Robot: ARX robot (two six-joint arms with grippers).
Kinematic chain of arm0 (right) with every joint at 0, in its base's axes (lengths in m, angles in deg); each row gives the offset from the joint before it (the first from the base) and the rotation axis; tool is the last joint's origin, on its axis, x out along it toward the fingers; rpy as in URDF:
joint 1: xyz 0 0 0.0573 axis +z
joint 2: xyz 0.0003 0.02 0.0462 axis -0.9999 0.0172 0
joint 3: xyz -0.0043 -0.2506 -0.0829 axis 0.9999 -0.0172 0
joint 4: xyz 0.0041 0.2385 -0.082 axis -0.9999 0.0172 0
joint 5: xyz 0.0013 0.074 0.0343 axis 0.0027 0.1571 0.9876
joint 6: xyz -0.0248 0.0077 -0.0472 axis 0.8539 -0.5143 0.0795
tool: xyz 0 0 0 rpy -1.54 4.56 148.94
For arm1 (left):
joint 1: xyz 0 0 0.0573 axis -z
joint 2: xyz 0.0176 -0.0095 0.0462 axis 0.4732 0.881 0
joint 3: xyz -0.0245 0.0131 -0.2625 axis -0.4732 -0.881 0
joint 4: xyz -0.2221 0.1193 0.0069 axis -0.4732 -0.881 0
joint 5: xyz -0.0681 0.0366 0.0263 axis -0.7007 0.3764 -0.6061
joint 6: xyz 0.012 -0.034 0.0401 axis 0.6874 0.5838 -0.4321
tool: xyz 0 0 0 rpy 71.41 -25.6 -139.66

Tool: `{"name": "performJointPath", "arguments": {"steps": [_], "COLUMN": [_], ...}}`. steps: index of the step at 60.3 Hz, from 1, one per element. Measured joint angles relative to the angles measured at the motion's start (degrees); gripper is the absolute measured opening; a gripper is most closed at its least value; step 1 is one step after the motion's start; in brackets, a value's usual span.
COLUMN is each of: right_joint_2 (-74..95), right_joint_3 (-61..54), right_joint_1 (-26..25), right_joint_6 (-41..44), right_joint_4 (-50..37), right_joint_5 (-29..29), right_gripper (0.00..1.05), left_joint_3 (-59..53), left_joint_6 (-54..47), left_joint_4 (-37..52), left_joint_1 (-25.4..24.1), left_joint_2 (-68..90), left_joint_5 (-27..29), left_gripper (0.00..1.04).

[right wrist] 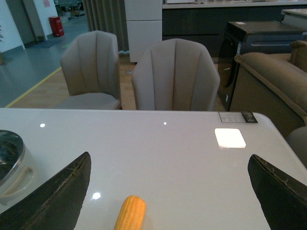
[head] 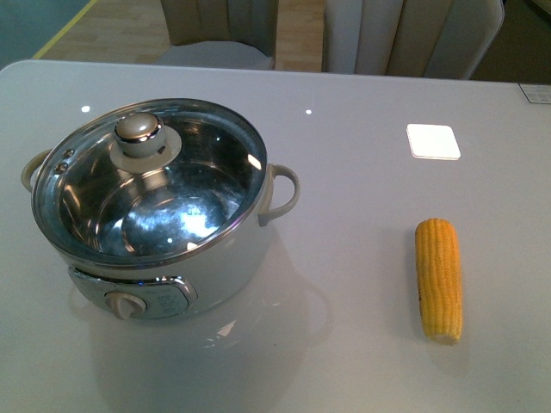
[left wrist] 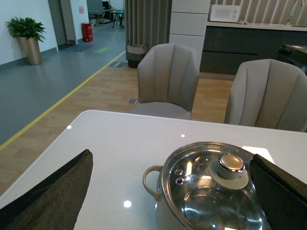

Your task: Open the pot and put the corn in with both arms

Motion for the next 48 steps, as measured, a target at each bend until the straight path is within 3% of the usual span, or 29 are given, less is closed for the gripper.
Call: {"name": "performJointPath", "arguments": {"steps": [39, 45, 48], "right_joint_2": [0.0, 0.0, 0.0], "right_joint_3": [0.02, 0.02, 0.02], "right_joint_1": [0.0, 0.0, 0.0], "right_joint_6": [0.0, 0.0, 0.02], "right_joint_4": [0.0, 0.0, 0.0], "right_joint_5": [0.0, 0.0, 0.02], "right_gripper": [0.96, 0.96, 0.96], "left_joint_3": [0.04, 7.04, 8.85], "left_joint_6": [0.07, 1.86, 1.92], "left_joint_4": [-0.13, -16.37, -18.45], "left_joint_1": [0.0, -0.61, -1.14], "left_joint_2": [0.07, 9.57, 13.29], "left_joint_5": [0.04, -0.83, -1.75], "left_gripper": [0.98, 0.98, 0.98]}}
